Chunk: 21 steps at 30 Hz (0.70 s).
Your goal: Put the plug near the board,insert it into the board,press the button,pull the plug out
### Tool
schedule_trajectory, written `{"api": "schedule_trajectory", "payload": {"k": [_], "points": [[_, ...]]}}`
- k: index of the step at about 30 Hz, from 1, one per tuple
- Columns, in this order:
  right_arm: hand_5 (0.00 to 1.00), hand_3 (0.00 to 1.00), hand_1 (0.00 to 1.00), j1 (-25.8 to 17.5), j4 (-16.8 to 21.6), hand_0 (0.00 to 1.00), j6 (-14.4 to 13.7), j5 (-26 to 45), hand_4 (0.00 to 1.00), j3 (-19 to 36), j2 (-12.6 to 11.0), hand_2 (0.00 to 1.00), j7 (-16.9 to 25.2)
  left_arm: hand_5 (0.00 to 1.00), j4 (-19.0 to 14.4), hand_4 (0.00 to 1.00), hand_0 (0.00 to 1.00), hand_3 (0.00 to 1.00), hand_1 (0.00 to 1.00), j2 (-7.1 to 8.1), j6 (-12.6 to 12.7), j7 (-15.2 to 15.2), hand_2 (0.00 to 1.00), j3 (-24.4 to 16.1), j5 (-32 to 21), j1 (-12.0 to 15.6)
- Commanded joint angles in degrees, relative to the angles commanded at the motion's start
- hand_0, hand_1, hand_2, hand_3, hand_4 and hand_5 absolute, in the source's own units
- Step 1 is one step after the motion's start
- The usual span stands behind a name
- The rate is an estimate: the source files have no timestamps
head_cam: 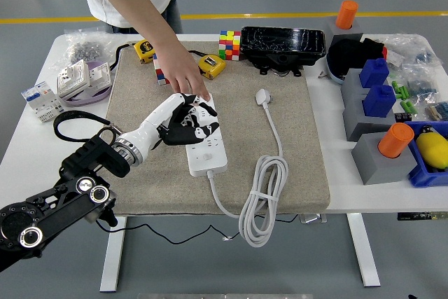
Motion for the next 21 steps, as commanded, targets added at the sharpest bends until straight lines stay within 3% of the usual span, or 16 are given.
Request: {"api": "schedule_trajectory", "payload": {"k": [21], "points": [[0.532,0.602,0.688,-0.1,0.0,0.68,0.0,0.0,0.938,-0.3,-0.2,0.695,0.0,0.273,-0.2,0.755,0.32,0.415,0.376,0.29,0.2,0.3,0.405,0.2,0.5,0.5]]}}
